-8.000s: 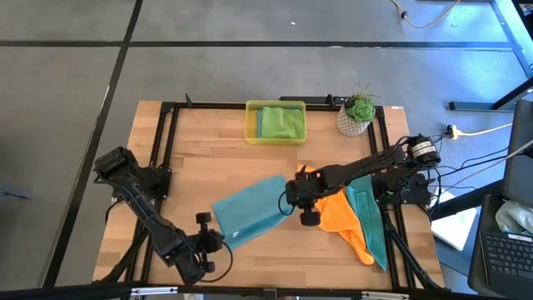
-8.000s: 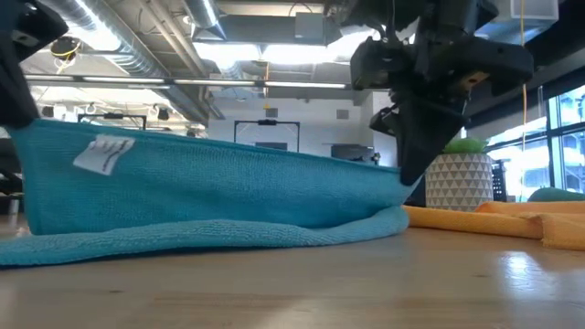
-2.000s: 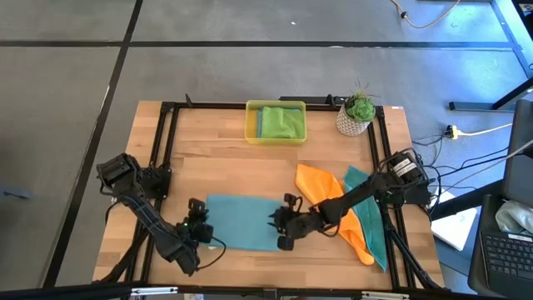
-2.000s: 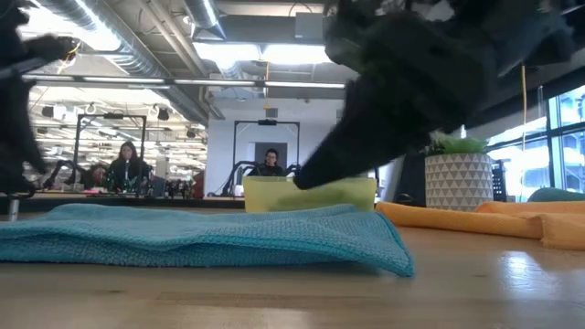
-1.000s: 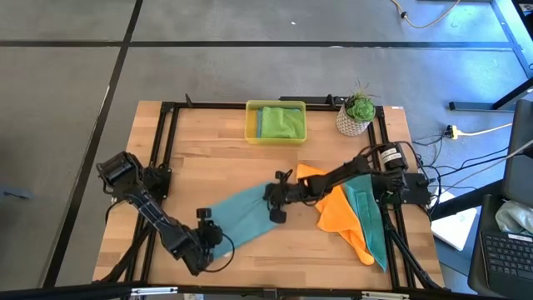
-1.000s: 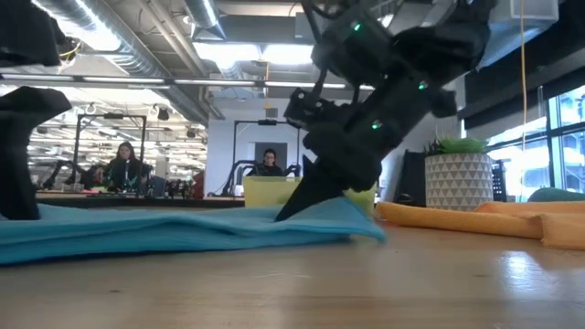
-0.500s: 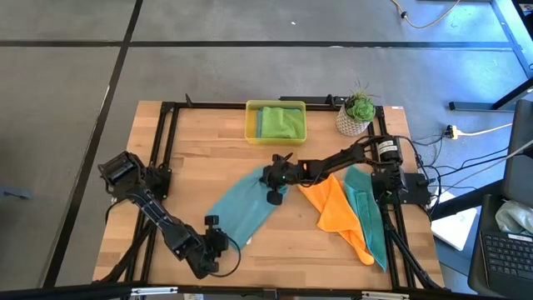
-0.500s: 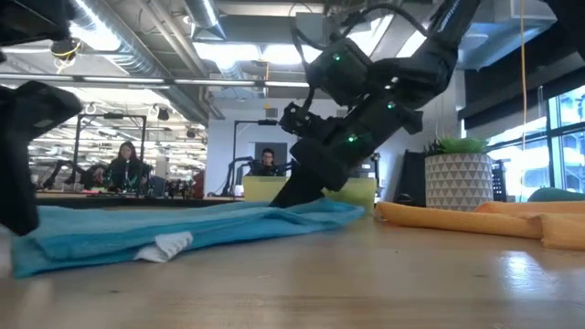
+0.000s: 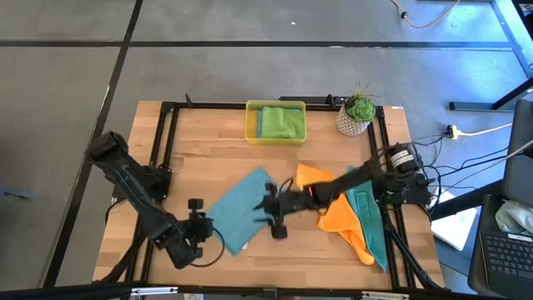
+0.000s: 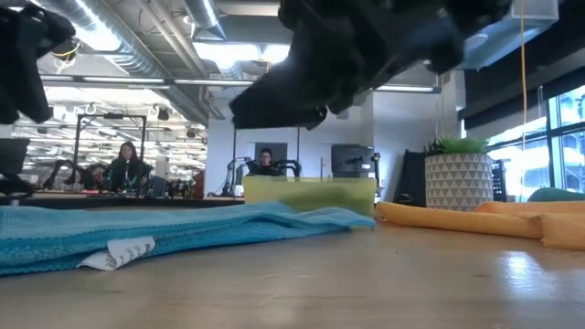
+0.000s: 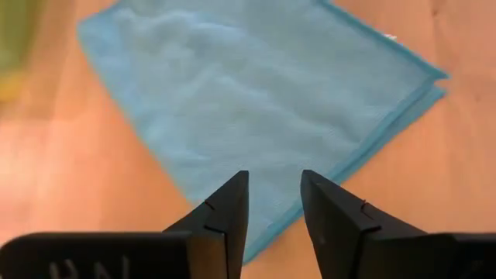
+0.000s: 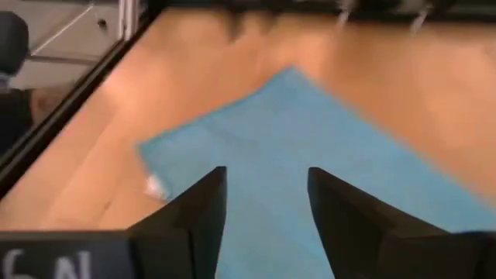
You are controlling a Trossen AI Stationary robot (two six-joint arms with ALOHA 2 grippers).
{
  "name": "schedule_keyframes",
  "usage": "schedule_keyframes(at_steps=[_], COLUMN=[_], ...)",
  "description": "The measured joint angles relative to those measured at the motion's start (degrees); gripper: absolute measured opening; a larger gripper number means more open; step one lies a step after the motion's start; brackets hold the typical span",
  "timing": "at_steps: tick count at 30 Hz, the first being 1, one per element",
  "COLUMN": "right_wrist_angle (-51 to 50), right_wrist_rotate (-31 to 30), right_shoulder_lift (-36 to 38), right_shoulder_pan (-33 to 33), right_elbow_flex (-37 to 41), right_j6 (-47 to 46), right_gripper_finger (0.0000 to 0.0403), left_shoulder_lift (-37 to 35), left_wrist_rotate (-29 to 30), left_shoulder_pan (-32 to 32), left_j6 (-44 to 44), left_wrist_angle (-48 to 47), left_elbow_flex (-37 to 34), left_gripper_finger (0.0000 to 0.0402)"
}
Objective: Fold microfiber towels
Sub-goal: Fold the left blue cloth
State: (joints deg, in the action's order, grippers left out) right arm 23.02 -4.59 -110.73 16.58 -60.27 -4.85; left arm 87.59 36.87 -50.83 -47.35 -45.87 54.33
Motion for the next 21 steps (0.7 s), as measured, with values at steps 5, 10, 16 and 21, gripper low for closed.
schedule_keyframes(at_steps=[5, 10, 16, 21], right_wrist_angle=[-0.3, -3.6, -24.0, -37.7], right_wrist_rotate=[-11.7, -13.8, -12.3, -10.2], right_shoulder_lift=[-4.8, -11.1, -19.9, -25.7], right_shoulder_pan=[6.6, 9.2, 9.2, 9.5], right_elbow_flex=[-3.4, -13.1, -31.0, -43.8], right_j6=[1.5, 6.5, 11.3, 14.7], right_gripper_finger=[0.0188, 0.0188, 0.0188, 0.0188], left_shoulder_lift=[-0.5, -0.3, -0.3, -0.3], left_wrist_rotate=[3.8, -0.3, -2.4, -5.7], left_shoulder_pan=[0.4, 1.9, 1.7, 0.8], left_j6=[6.6, 7.8, 4.1, 3.2], left_wrist_angle=[5.6, 9.3, 11.3, 17.5], left_elbow_flex=[-4.6, -9.3, -13.2, -16.4], left_gripper_finger=[0.0114, 0.0114, 0.0114, 0.0114])
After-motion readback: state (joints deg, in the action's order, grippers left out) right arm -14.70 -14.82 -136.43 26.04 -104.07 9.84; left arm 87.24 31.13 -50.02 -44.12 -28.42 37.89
